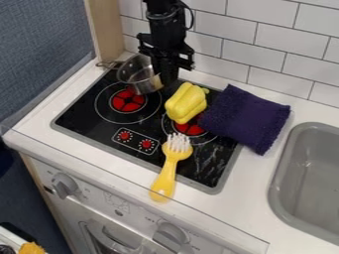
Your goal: Moved silver pot from bottom left of burners to the top left of burners
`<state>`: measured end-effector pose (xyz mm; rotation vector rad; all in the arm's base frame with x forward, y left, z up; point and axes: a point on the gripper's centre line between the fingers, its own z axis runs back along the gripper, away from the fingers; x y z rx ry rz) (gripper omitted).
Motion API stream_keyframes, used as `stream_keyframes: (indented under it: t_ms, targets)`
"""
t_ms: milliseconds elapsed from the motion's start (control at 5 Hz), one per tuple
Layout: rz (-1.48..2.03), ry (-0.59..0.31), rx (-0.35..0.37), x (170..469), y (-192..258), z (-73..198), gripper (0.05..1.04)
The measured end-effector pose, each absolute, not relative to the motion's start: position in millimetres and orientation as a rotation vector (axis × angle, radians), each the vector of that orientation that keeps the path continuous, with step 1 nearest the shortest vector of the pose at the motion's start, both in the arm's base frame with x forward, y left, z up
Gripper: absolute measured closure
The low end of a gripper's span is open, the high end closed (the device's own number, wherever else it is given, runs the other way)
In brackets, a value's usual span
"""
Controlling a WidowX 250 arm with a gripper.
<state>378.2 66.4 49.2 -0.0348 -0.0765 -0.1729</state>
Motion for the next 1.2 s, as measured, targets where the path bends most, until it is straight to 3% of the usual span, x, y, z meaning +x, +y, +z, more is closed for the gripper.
stream_keyframes:
  t_ms: [200,600,800,1000,1200]
  targets:
    - [-0.178,-0.069,-0.049,376.3,67.0,49.2,0.81]
    - [-0.154,-0.054,-0.07,372.0,71.3,48.9,0.229]
    - [-0.144,-0.074,-0.086,366.9,66.8,53.3,0.068]
    - [-0.132,-0.141,-0.039,362.4,67.8,77.6,0.073]
    - [-0.124,-0.126,-0.008,359.2,63.4,75.8,0.078]
